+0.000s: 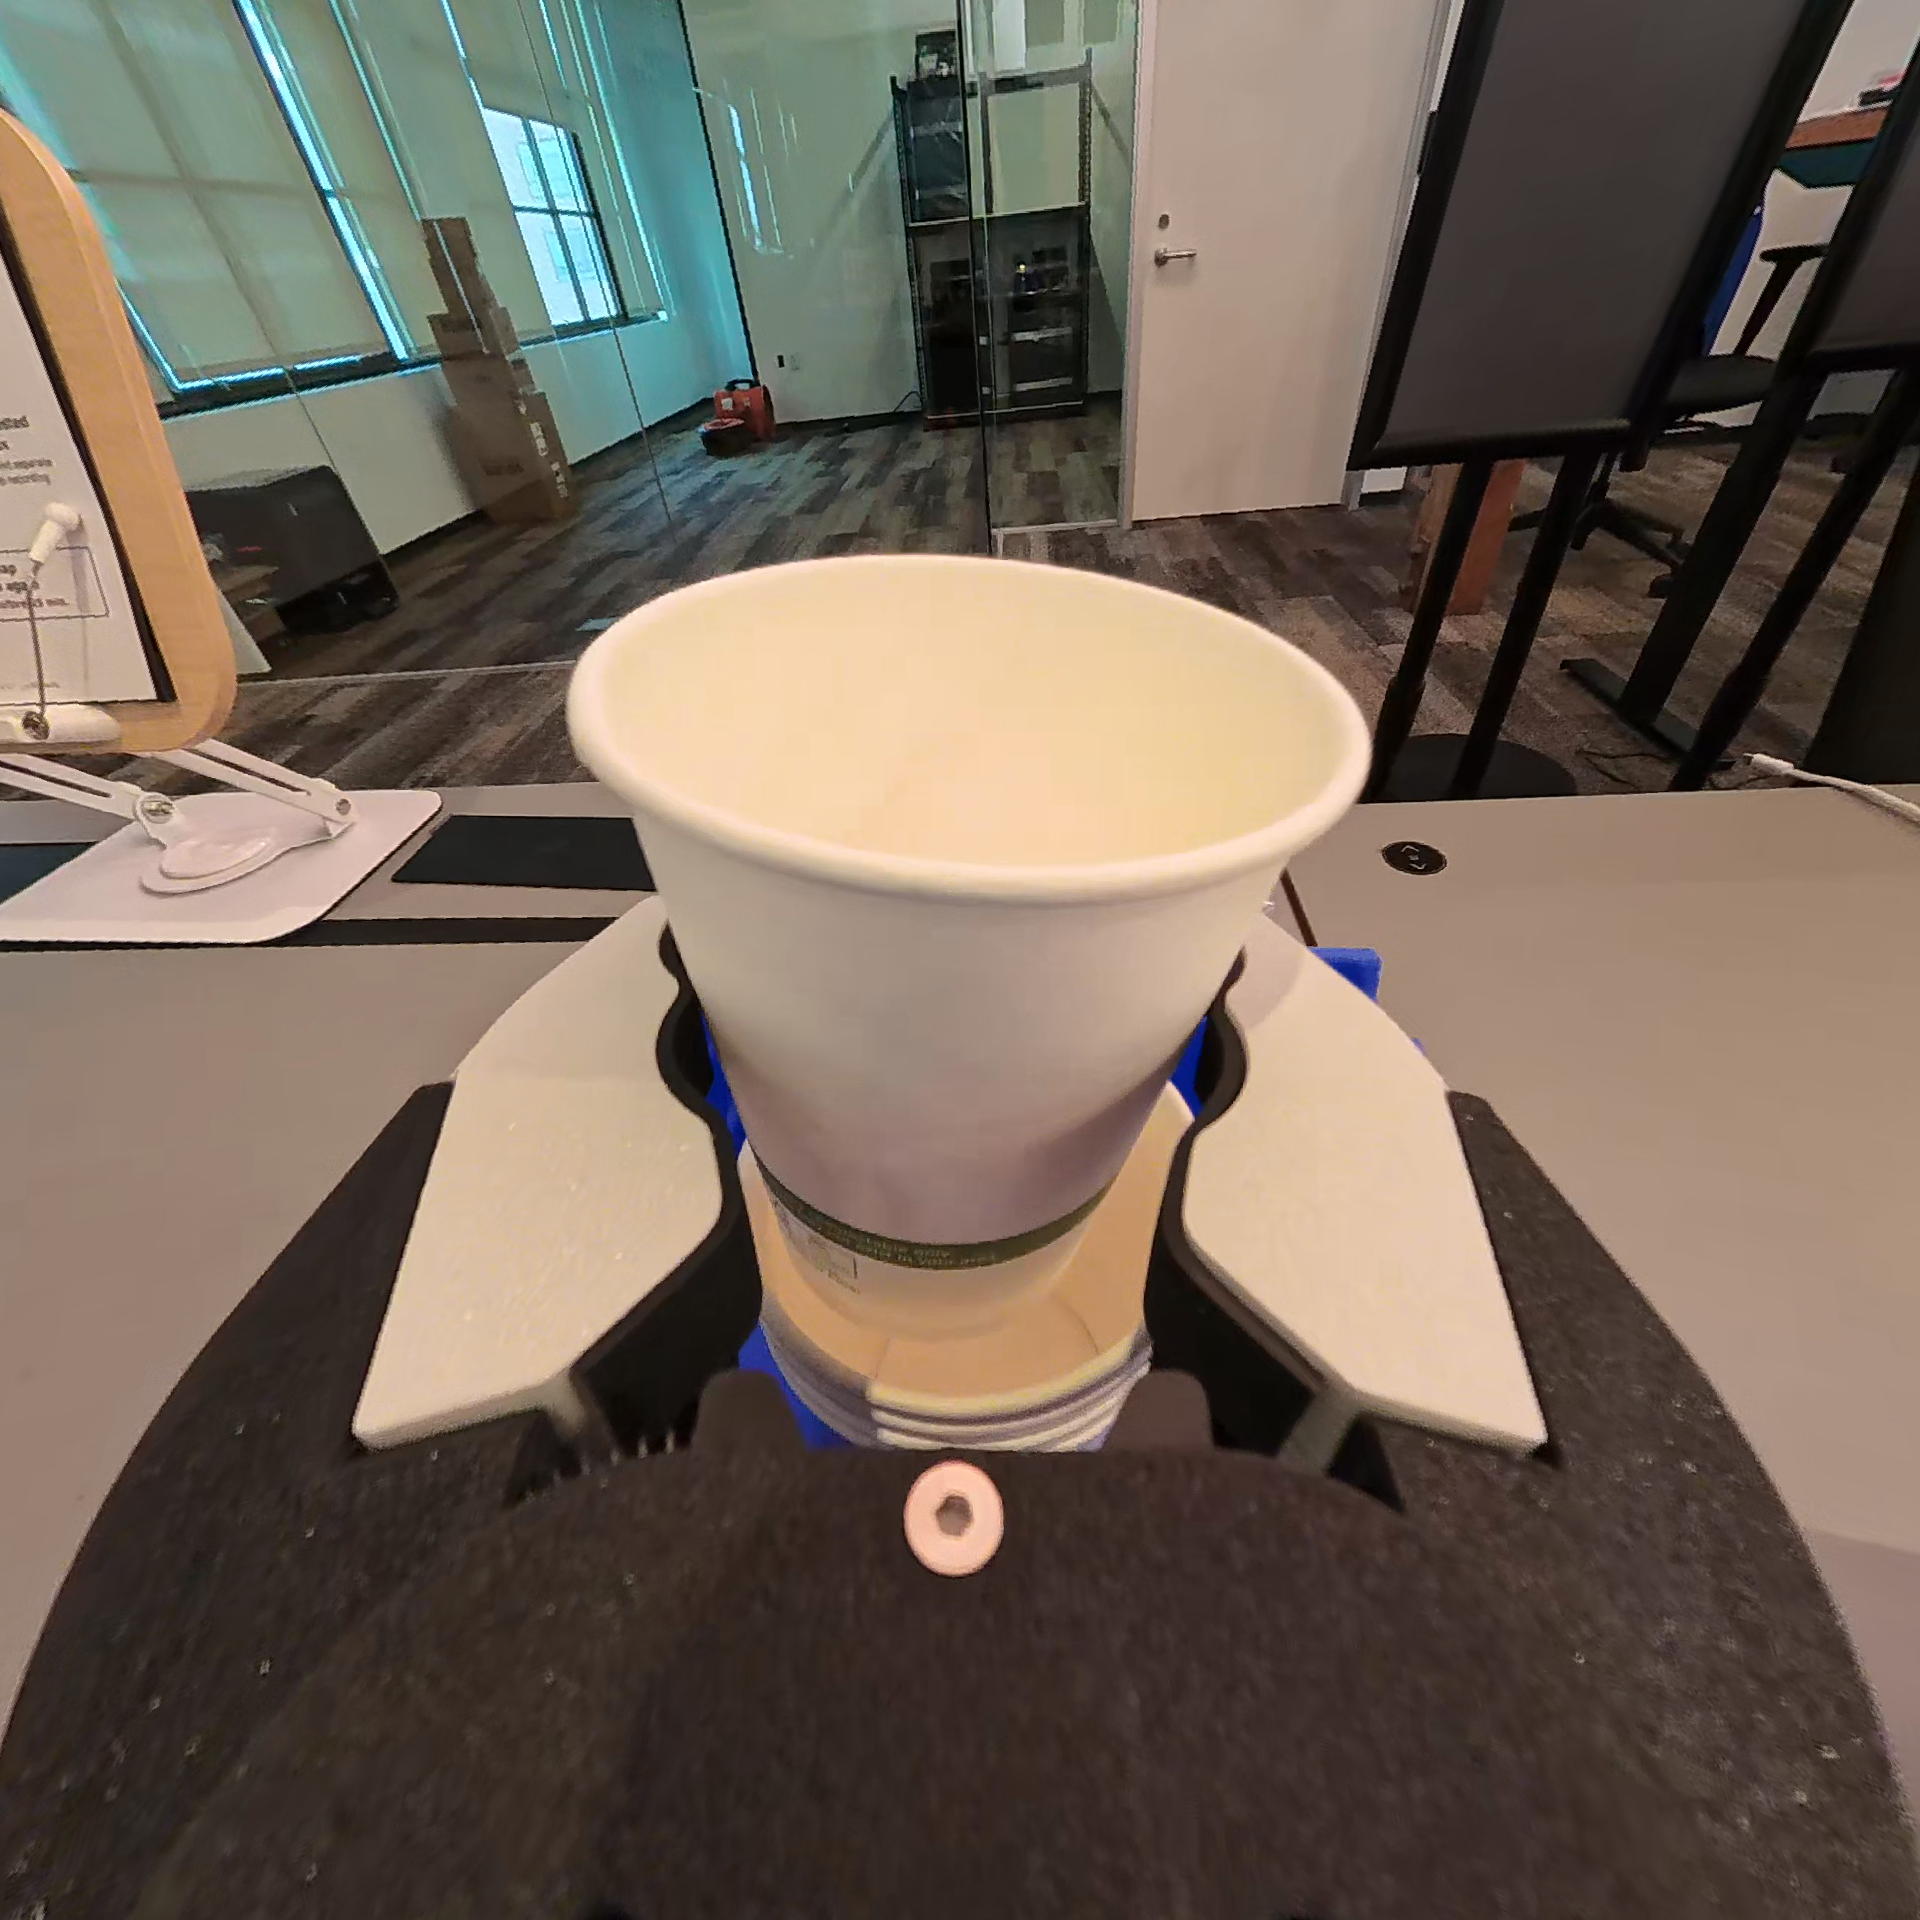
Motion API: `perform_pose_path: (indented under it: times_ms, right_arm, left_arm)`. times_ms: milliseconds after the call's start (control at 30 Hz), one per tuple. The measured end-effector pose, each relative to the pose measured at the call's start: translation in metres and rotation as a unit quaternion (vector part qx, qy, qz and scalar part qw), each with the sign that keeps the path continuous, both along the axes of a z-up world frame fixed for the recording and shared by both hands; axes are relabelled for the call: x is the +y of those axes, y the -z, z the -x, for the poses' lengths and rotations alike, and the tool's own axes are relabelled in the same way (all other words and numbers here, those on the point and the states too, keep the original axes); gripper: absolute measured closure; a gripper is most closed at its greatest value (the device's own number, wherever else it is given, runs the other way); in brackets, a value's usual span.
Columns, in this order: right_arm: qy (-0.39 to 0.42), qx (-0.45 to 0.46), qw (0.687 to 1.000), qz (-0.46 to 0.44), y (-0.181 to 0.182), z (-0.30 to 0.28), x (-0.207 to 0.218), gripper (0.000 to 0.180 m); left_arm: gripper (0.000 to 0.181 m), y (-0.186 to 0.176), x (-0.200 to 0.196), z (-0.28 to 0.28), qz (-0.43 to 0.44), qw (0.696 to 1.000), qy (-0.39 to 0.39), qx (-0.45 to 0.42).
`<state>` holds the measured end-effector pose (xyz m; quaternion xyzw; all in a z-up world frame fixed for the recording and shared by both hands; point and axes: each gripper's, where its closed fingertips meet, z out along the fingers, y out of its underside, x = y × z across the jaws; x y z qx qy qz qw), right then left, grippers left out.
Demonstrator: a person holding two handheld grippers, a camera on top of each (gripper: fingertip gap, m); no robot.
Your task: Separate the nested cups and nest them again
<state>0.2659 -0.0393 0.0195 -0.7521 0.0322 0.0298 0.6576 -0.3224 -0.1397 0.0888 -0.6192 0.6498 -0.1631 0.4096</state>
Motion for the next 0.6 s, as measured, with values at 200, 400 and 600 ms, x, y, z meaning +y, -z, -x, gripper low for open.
perform_pose_path:
  times_ms: [200, 400, 600]
  right_arm:
    - [-0.002, -0.012, 1.0, 0.018, 0.007, 0.0, 0.001, 0.088]
    - [-0.005, -0.021, 0.999, 0.044, 0.011, 0.003, -0.001, 0.088]
    - [-0.007, -0.028, 0.995, 0.092, 0.018, 0.006, -0.004, 0.084]
  left_arm:
    - [0.144, -0.004, -0.004, -0.001, -0.006, 1.0, 0.005, 0.001]
    - [0.145, -0.006, -0.006, -0.002, -0.007, 1.0, 0.007, -0.001]
    - [0.145, -0.007, -0.008, -0.003, -0.009, 1.0, 0.008, 0.002]
